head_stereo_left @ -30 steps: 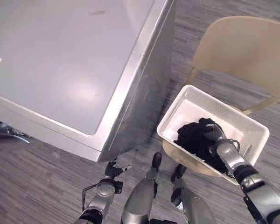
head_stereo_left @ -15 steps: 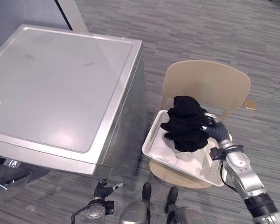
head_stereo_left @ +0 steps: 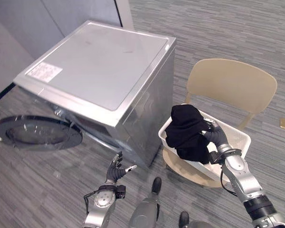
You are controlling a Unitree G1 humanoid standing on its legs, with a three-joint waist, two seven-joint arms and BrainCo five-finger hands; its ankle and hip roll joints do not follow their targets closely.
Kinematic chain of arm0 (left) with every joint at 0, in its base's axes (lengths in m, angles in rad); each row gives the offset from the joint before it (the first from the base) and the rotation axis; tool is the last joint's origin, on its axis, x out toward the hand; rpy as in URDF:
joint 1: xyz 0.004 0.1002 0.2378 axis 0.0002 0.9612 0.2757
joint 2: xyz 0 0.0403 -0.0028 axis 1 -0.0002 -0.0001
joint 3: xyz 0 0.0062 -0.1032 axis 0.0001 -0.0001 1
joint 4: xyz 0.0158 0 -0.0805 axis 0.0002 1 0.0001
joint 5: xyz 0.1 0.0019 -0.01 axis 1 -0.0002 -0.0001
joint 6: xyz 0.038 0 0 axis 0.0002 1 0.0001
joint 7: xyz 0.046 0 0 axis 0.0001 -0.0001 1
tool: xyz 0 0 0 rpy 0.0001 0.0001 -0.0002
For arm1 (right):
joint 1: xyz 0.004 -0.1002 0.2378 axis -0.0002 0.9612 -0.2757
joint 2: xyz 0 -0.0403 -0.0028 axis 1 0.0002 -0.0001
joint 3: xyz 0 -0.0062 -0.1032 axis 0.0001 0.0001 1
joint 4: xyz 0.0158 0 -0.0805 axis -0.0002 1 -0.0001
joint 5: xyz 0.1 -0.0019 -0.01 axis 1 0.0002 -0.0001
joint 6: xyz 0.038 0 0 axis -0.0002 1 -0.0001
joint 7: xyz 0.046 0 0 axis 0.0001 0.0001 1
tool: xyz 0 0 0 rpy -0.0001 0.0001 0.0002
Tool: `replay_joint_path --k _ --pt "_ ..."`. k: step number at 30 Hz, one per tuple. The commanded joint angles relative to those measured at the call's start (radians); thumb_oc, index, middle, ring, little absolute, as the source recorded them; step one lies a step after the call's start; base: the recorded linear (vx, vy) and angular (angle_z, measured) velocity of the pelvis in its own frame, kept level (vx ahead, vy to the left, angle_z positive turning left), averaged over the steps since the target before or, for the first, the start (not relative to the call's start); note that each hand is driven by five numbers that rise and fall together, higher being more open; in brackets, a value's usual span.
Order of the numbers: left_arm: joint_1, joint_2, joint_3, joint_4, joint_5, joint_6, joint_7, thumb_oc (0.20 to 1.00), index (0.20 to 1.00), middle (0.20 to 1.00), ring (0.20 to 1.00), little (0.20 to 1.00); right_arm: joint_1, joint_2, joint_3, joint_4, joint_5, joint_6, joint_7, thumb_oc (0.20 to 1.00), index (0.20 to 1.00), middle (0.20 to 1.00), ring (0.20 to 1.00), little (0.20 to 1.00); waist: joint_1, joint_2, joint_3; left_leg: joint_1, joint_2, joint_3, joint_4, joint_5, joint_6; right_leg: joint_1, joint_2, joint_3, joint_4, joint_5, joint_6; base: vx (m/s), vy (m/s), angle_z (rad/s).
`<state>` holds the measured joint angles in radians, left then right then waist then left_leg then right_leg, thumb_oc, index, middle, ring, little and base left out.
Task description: Grab the laundry basket,head to the washer,open it,put in the laundry and shut it.
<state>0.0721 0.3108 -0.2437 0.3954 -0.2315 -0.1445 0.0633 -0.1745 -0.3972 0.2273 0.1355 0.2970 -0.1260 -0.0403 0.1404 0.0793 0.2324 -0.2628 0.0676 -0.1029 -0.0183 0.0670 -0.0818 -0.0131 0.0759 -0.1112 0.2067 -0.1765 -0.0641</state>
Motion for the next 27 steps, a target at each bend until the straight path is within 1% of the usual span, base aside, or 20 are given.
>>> replay_joint_path --k 1,2,3,4,6,7,10,11,12,14,16,17,18,19,20,21,22,25,26,27 --pt "-0.063 0.055 -0.032 -0.131 0.029 -0.068 -0.026 1.000 1.000 1.000 1.000 1.000 -0.066 0.018 -0.014 -0.144 0.101 -0.078 0.019 0.200 0.200 0.200 0.200 0.200 -0.033 -0.078 -0.012 -0.004 -0.082 0.148 0.089 0.024 0.014 0.078 -0.053 -0.021 -0.149 -0.030 0.090 -0.26 0.027 0.68" --pt "-0.077 0.066 -0.047 -0.155 0.045 -0.074 -0.031 1.000 1.000 1.000 1.000 1.000 -0.066 0.017 -0.008 -0.159 0.109 -0.078 0.027 0.200 0.200 0.200 0.200 0.200 -0.043 -0.090 -0.016 0.010 -0.077 0.152 0.121 -0.007 0.020 0.073 -0.067 -0.038 -0.162 -0.016 0.094 -0.26 0.027 0.55" --pt "-0.077 0.066 -0.047 -0.155 0.045 -0.074 -0.031 1.000 1.000 1.000 1.000 1.000 -0.067 0.017 -0.008 -0.159 0.109 -0.078 0.027 0.200 0.200 0.200 0.200 0.200 -0.044 -0.088 -0.018 0.006 -0.076 0.150 0.121 -0.006 0.020 0.071 -0.065 -0.040 -0.164 -0.014 0.093 -0.21 0.051 0.80" --pt "-0.117 0.068 -0.088 -0.190 0.046 -0.077 -0.041 1.000 1.000 1.000 1.000 1.000 -0.077 0.020 0.017 -0.189 0.130 -0.078 0.041 0.200 0.200 0.200 0.200 0.200 -0.068 -0.117 -0.028 0.063 -0.047 0.166 0.197 -0.097 0.020 0.057 -0.103 -0.082 -0.187 0.008 0.102 -0.14 0.037 0.76" --pt "-0.118 0.068 -0.087 -0.190 0.046 -0.077 -0.041 1.000 1.000 1.000 1.000 1.000 -0.078 0.020 0.017 -0.189 0.130 -0.078 0.041 0.200 0.200 0.200 0.200 0.200 -0.069 -0.116 -0.029 0.060 -0.046 0.164 0.199 -0.097 0.020 0.056 -0.103 -0.084 -0.188 0.010 0.102 -0.11 0.077 0.95" --pt "-0.178 0.057 -0.141 -0.198 0.047 -0.077 -0.045 1.000 1.000 1.000 1.000 1.000 -0.085 0.035 0.050 -0.214 0.169 -0.072 0.059 0.200 0.200 0.200 0.200 0.200 -0.100 -0.127 -0.051 0.177 -0.002 0.176 0.193 -0.162 0.008 0.046 -0.131 -0.133 -0.208 0.030 0.110 -0.07 0.174 0.81" --pt "-0.222 0.036 -0.186 -0.205 0.057 -0.076 -0.043 1.000 1.000 1.000 1.000 1.000 -0.094 0.053 0.071 -0.238 0.200 -0.071 0.067 0.200 0.200 0.200 0.200 0.200 -0.124 -0.114 -0.078 0.213 0.006 0.195 0.115 -0.139 0.007 0.044 -0.135 -0.170 -0.230 0.048 0.119 -0.01 0.177 0.73" --pt "-0.247 0.028 -0.206 -0.205 0.070 -0.077 -0.034 1.000 1.000 1.000 1.000 1.000 -0.106 0.065 0.085 -0.244 0.216 -0.075 0.066 0.200 0.200 0.200 0.200 0.200 -0.129 -0.112 -0.087 0.228 -0.004 0.191 0.064 -0.132 0.008 0.048 -0.134 -0.175 -0.236 0.059 0.124 -0.06 0.236 1.11" --pt "-0.335 0.005 -0.265 -0.192 0.086 -0.082 -0.019 1.000 1.000 1.000 1.000 1.000 -0.158 0.095 0.128 -0.251 0.241 -0.081 0.060 0.200 0.200 0.200 0.200 0.200 -0.135 -0.114 -0.096 0.236 -0.026 0.166 0.017 -0.125 0.013 0.038 -0.145 -0.186 -0.230 0.073 0.132 -0.09 0.345 0.69" --pt "-0.390 -0.005 -0.301 -0.178 0.100 -0.084 -0.006 1.000 1.000 1.000 1.000 1.000 -0.212 0.123 0.170 -0.250 0.250 -0.085 0.055 0.200 0.200 0.200 0.200 0.200 -0.133 -0.116 -0.102 0.251 -0.036 0.164 -0.005 -0.124 0.021 0.034 -0.150 -0.178 -0.223 0.074 0.138 -0.07 0.206 0.21" --pt "-0.432 -0.009 -0.327 -0.169 0.127 -0.086 0.007 1.000 1.000 1.000 1.000 1.000 -0.231 0.146 0.195 -0.257 0.279 -0.085 0.058 0.200 0.200 0.200 0.200 0.200 -0.134 -0.121 -0.105 0.251 -0.043 0.156 0.000 -0.125 0.031 0.029 -0.152 -0.157 -0.202 0.069 0.144 -0.03 0.086 0.41" --pt "-0.476 -0.024 -0.351 -0.151 0.138 -0.084 0.033 1.000 1.000 1.000 1.000 1.000 -0.238 0.169 0.214 -0.261 0.316 -0.084 0.063 0.200 0.200 0.200 0.200 0.200 -0.157 -0.128 -0.095 0.258 -0.053 0.141 0.009 -0.133 0.046 -0.001 -0.117 -0.022 -0.153 0.061 0.146 -0.05 0.121 0.43" --pt "-0.499 -0.033 -0.356 -0.140 0.140 -0.088 0.047 1.000 1.000 1.000 1.000 1.000 -0.238 0.179 0.224 -0.255 0.337 -0.083 0.063 0.200 0.200 0.200 0.200 0.200 -0.166 -0.130 -0.099 0.252 -0.061 0.136 0.013 -0.134 0.053 -0.009 -0.094 0.054 -0.151 0.062 0.144 -0.05 0.125 0.51" --pt "-0.505 -0.041 -0.350 -0.130 0.139 -0.088 0.065 0.520 0.520 0.520 0.520 0.520 -0.228 0.190 0.239 -0.240 0.357 -0.074 0.064 0.200 0.200 0.200 0.200 0.200 -0.168 -0.133 -0.100 0.252 -0.068 0.133 0.020 -0.137 0.059 -0.007 -0.085 0.096 -0.154 0.066 0.138 -0.02 0.075 0.81" --pt "-0.508 -0.043 -0.344 -0.125 0.139 -0.089 0.076 0.200 0.200 0.200 0.200 0.200 -0.218 0.195 0.251 -0.231 0.371 -0.073 0.069 0.200 0.200 0.200 0.200 0.200 -0.165 -0.134 -0.105 0.251 -0.074 0.126 0.025 -0.137 0.062 0.001 -0.083 0.110 -0.159 0.069 0.133 0.02 0.024 0.60" --pt "-0.493 -0.041 -0.327 -0.120 0.128 -0.088 0.087 0.200 0.200 0.200 0.200 0.200 -0.182 0.191 0.267 -0.214 0.384 -0.058 0.074 0.200 0.200 0.200 0.200 0.200 -0.160 -0.135 -0.117 0.254 -0.080 0.118 0.024 -0.133 0.065 0.016 -0.084 0.105 -0.168 0.067 0.129 0.05 -0.023 0.28" --pt "-0.461 -0.032 -0.306 -0.131 0.111 -0.084 0.086 0.200 0.200 0.200 0.200 0.200 -0.133 0.183 0.269 -0.198 0.402 -0.039 0.085 1.000 1.000 1.000 1.000 1.000 -0.157 -0.133 -0.127 0.264 -0.084 0.116 0.016 -0.129 0.064 0.031 -0.085 0.098 -0.182 0.066 0.128 0.06 -0.043 -0.24" --pt "-0.418 -0.020 -0.275 -0.140 0.099 -0.078 0.081 0.200 0.200 0.200 0.200 0.200 -0.096 0.163 0.254 -0.195 0.384 -0.029 0.089 1.000 1.000 1.000 1.000 1.000 -0.156 -0.130 -0.137 0.273 -0.085 0.113 0.005 -0.124 0.063 0.044 -0.088 0.084 -0.196 0.068 0.128 0.04 -0.045 0.10" --pt "-0.364 0.000 -0.234 -0.143 0.086 -0.077 0.073 0.200 0.200 0.200 0.200 0.200 -0.063 0.133 0.225 -0.197 0.345 -0.025 0.091 1.000 1.000 1.000 1.000 1.000 -0.153 -0.127 -0.141 0.278 -0.085 0.109 -0.004 -0.118 0.061 0.052 -0.089 0.070 -0.208 0.069 0.129 0.06 -0.085 0.15" --pt "-0.275 0.030 -0.166 -0.161 0.068 -0.071 0.051 0.200 0.200 0.200 0.200 0.200 -0.006 0.080 0.164 -0.209 0.240 -0.019 0.089 1.000 1.000 1.000 1.000 1.000 -0.153 -0.122 -0.143 0.285 -0.084 0.102 -0.012 -0.112 0.057 0.062 -0.091 0.049 -0.220 0.071 0.130 0.06 -0.085 0.15"
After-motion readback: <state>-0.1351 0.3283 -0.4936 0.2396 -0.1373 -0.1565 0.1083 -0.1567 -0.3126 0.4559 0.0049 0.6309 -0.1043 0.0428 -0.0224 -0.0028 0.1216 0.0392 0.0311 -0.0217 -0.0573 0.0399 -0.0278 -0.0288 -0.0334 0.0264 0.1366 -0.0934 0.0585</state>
